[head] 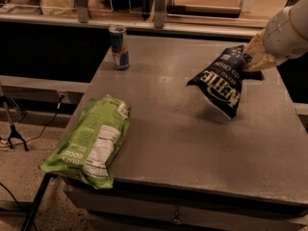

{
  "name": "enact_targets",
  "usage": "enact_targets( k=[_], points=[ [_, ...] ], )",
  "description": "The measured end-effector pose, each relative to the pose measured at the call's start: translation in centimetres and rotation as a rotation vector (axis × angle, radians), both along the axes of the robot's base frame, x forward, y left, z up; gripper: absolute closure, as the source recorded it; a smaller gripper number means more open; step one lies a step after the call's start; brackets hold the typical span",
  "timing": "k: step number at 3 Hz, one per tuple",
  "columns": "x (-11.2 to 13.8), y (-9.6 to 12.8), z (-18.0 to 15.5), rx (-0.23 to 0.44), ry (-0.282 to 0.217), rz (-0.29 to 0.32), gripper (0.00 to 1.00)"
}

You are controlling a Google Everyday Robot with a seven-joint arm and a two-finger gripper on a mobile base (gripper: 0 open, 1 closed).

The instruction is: Move blue chip bag near redbull can

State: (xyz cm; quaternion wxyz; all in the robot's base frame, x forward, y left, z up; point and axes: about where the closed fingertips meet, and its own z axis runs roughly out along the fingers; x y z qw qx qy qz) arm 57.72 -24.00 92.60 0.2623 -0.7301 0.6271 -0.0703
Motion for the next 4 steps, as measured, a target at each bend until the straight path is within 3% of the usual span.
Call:
enact_targets(
  k=[2, 3, 4],
  points=[
    [5.3, 4.7, 1.8, 0.068, -0.100, 0.060, 1.00],
    [7.9, 7.6, 2.4, 0.103, -0.124, 0.092, 1.00],
    [10.6, 11.3, 2.4, 0.117, -0.116, 0.134, 1.00]
  ],
)
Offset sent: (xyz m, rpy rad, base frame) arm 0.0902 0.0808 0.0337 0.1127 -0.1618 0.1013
